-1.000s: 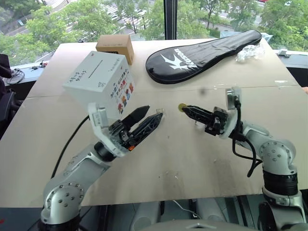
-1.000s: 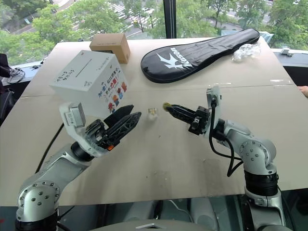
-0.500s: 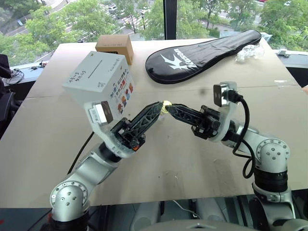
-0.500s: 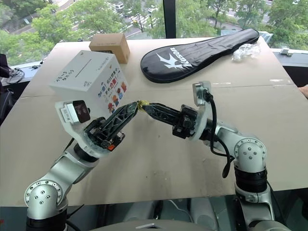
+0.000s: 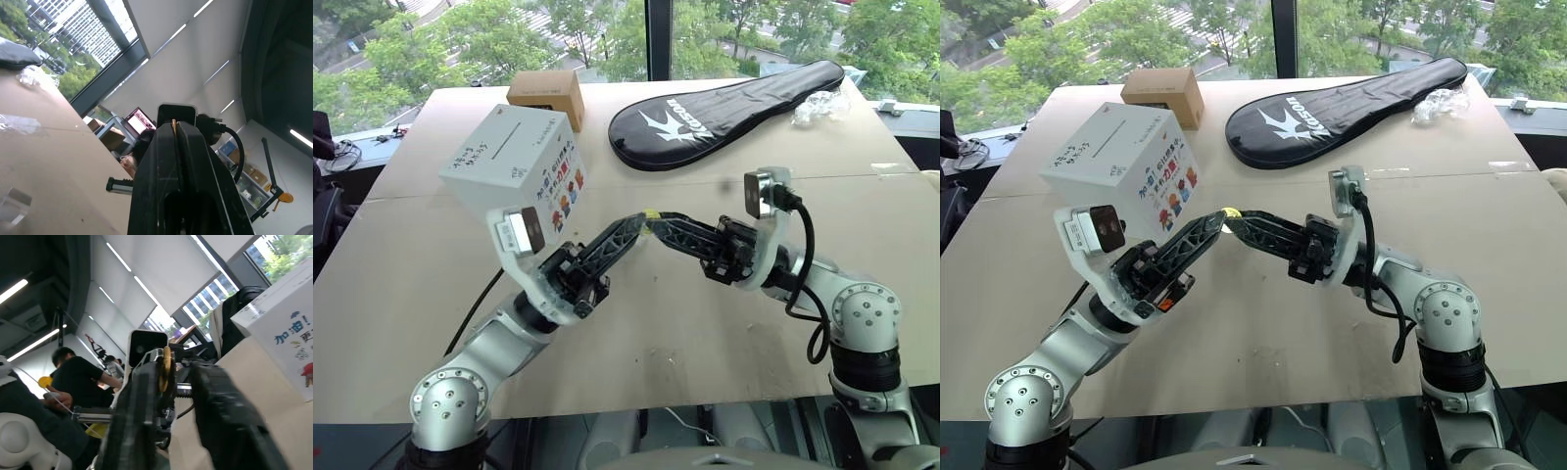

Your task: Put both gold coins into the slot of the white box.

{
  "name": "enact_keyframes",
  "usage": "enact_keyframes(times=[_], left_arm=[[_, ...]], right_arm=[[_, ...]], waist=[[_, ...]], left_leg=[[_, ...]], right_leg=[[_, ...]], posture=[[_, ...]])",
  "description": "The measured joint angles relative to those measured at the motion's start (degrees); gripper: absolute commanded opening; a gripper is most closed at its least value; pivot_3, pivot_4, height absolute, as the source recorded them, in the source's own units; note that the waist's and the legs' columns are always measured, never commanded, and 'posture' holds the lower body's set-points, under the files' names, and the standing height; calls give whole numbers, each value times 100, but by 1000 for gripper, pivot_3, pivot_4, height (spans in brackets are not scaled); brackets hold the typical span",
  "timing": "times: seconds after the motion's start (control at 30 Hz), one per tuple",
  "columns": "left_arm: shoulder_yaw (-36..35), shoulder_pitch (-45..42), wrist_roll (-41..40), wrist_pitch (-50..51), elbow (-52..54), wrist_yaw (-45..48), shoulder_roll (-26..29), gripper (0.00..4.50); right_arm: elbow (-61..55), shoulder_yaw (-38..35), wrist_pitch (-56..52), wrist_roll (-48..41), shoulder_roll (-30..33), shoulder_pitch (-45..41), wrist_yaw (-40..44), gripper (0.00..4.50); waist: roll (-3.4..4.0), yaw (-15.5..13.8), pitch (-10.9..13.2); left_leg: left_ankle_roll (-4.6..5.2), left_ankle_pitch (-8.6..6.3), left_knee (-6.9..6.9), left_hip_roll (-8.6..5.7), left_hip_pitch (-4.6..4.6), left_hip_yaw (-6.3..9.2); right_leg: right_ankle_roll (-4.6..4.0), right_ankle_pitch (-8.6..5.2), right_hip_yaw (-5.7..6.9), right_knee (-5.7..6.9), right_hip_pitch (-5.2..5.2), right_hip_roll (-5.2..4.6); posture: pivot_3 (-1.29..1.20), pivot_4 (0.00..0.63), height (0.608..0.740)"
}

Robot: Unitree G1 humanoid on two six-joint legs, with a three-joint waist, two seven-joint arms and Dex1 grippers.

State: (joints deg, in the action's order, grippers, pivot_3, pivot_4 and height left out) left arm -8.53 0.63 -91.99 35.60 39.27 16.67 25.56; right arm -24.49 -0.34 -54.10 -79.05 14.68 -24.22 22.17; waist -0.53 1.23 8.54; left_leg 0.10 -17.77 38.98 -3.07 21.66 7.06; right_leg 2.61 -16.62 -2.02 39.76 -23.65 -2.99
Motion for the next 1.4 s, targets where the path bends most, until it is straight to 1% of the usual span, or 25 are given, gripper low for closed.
enact_keyframes(times=[0.03, 0.1, 0.17, 0.2, 0.27, 0.3, 0.33, 0.37, 0.43, 0.53, 0.63, 0.77, 0.93, 1.03, 1.13, 1.4], left_arm=[[-6, -44, 137, -29, -20, -107, 7, 0], [-106, -220, 473, -169, -128, -389, 10, 0], [-467, -574, 662, -332, -375, -723, 213, 0], [-827, -989, 806, -430, -591, -966, 527, 0], [-1110, -1438, 1038, -511, -791, -1182, 813, 0], [-1182, -1771, 1323, -508, -987, -1340, 1085, 0], [-1172, -2033, 1669, -470, -1188, -1483, 1386, 0], [-1110, -2339, 2220, -362, -1495, -1672, 1797, 0], [-923, -2679, 3103, -129, -1965, -1861, 2390, 0], [-449, -2833, 3934, 297, -2143, -1849, 2790, 0], [-178, -2915, 4439, 570, -2180, -1854, 2800, 0], [-184, -3261, 5014, 827, -2230, -2146, 2555, 0], [-217, -3251, 5619, 1026, -2262, -2153, 2473, 0], [-289, -3184, 5808, 1186, -2383, -2055, 2346, 0], [-452, -3180, 5826, 1405, -2651, -1927, 2172, 0], [-718, -3299, 5918, 1716, -2813, -1349, 2158, 0]], right_arm=[[-8, -2, 48, 82, 43, 4, -39, 3033], [-42, -5, 91, 339, 246, 16, -29, 3033], [-84, 3, 264, 895, 592, 15, 50, 3033], [-98, 18, 596, 1540, 842, -18, 214, 3033], [-96, 99, 1043, 2199, 1025, -144, 452, 3033], [-75, 204, 1370, 2651, 1178, -268, 661, 3033], [-30, 293, 1663, 3012, 1298, -378, 871, 3033], [54, 394, 2051, 3430, 1410, -504, 1156, 3033], [196, 486, 2602, 3885, 1417, -619, 1570, 3033], [344, 504, 2988, 4149, 1330, -742, 1901, 3033], [373, 505, 3101, 4264, 1288, -890, 2047, 3033], [486, 481, 3167, 4339, 1093, -901, 2048, 3033], [539, 481, 3187, 4476, 1070, -901, 2098, 3033], [576, 474, 3187, 4491, 1020, -912, 2112, 3033], [644, 470, 3187, 4503, 972, -998, 2119, 3033], [705, 419, 3188, 4507, 964, -1064, 2123, 3033]], waist=[[0, -6, 0], [0, -26, 0], [-2, -45, 0], [-2, -44, 3], [-3, -27, 4], [-5, -22, 5], [-7, -19, 6], [-9, -15, 8], [-9, 5, 8], [-8, 16, 10], [-15, 20, 14], [-17, 18, 15], [-17, 75, 15], [-16, 104, 15], [-17, 113, 15], [-15, 113, 13]], left_leg=[[0, 0, 0, 0, 0, 0], [0, 0, 0, -1, 0, 1], [-1, 0, 3, -1, 2, 7], [-1, 0, 2, -2, 4, 4], [-1, 0, 3, -2, 4, -1], [-1, 0, 2, -5, 4, -1], [-1, 0, 3, -6, 4, 1], [-1, 0, -1, -7, 2, 0], [0, 0, -13, -7, 0, 0], [-1, 0, -20, -7, 10, 3], [-2, 1, -23, -6, 22, 14], [-2, 1, -23, -7, 23, 14], [-2, 1, -24, -7, 22, 12], [-2, 1, -23, -7, 20, 11], [-2, 1, -22, -7, 21, 10], [-2, 1, -21, -8, 16, 8]], right_leg=[[0, 0, 0, 0, 0, 0], [0, 0, 2, 0, 0, 1], [0, 0, 12, 1, 0, 3], [0, 0, 18, 1, -1, 3], [0, 0, 26, -1, -3, 3], [1, 0, 27, -2, -3, 4], [1, 0, 31, -1, -2, 8], [1, 0, 30, -2, -3, 12], [1, 0, 27, -6, -4, 25], [1, 0, 27, -16, -12, 3], [1, 0, 33, -19, -25, -6], [0, 0, 27, -18, -26, -9], [0, 0, 25, -14, -28, -9], [0, 0, 25, -11, -28, -9], [0, 0, 28, -8, -30, -9], [0, 0, 25, -1, -29, -11]], posture=[[0, 150, 740], [0, 150, 740], [0, 150, 740], [0, 150, 740], [0, 150, 740], [0, 150, 740], [0, 150, 740], [0, 150, 740], [0, 150, 740], [0, 150, 740], [0, 150, 740], [0, 150, 740], [0, 150, 740], [0, 150, 740], [0, 150, 740], [0, 150, 740]])
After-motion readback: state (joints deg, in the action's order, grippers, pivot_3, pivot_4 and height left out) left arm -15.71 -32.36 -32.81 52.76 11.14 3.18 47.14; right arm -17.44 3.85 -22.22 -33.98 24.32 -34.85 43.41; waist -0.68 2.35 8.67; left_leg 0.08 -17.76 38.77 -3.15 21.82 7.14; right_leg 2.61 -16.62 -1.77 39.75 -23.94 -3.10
